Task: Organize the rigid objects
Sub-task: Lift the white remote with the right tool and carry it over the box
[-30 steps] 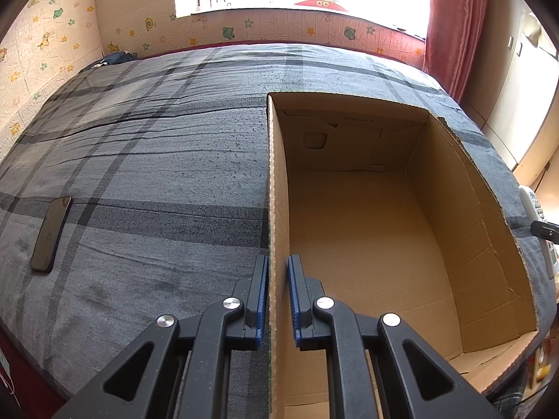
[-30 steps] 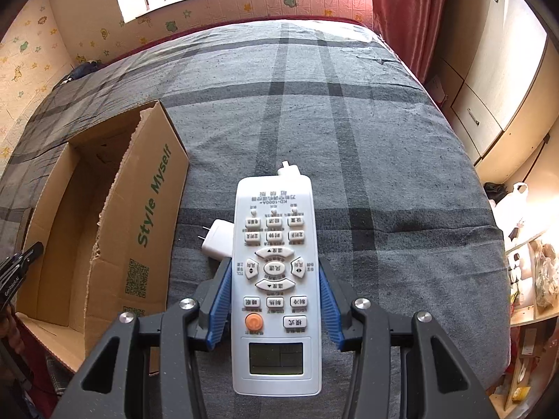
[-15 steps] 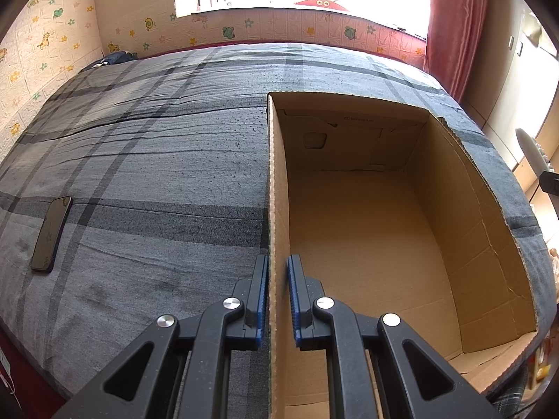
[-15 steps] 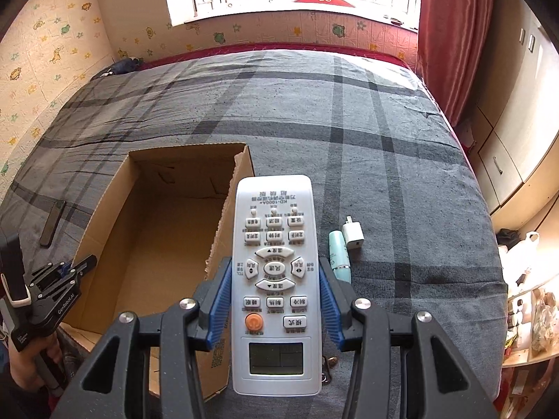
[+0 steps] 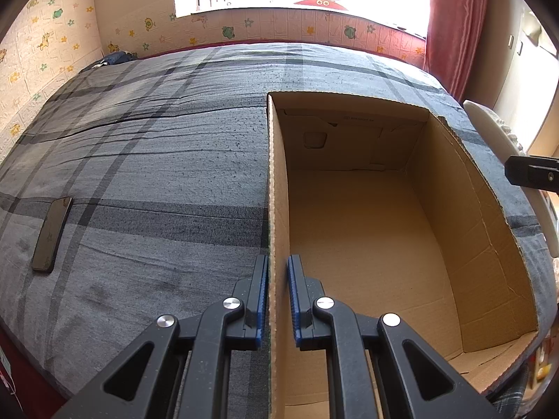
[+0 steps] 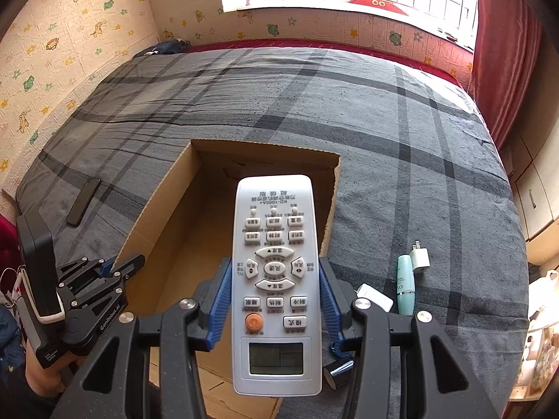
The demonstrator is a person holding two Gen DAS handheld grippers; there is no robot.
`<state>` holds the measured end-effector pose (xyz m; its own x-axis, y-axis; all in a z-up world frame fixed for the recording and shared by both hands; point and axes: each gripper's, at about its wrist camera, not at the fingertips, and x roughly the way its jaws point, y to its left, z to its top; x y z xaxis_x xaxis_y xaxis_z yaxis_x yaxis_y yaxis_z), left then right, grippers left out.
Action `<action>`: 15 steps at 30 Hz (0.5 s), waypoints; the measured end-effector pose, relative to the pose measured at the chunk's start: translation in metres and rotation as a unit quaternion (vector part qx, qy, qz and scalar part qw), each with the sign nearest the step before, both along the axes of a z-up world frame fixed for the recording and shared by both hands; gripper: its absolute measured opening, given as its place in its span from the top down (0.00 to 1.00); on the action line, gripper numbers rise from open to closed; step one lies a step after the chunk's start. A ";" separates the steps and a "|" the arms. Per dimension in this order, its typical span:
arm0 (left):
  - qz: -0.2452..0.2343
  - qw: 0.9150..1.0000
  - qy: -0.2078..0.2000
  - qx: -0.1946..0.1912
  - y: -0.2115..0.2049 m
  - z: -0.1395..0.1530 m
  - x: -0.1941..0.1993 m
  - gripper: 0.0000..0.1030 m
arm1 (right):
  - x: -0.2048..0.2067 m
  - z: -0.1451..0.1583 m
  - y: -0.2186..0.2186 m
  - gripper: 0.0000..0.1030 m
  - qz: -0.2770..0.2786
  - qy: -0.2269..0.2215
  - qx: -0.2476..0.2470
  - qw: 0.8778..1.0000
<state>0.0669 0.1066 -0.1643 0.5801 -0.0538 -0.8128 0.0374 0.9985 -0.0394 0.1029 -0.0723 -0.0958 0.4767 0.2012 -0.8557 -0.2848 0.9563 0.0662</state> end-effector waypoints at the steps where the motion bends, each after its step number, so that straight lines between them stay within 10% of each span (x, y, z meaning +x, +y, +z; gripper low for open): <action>1: 0.000 1.000 0.000 0.000 0.000 0.000 0.000 0.88 | 0.002 -0.003 0.005 0.52 0.004 0.005 0.000 1.000; 15: 0.000 1.000 0.001 0.004 -0.003 0.000 0.001 0.88 | 0.029 -0.060 0.055 0.52 0.043 0.079 -0.002 0.996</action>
<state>0.0676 0.1033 -0.1642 0.5785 -0.0475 -0.8143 0.0377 0.9988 -0.0315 0.1316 -0.0177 -0.1560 0.3177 0.2317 -0.9195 -0.3529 0.9289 0.1122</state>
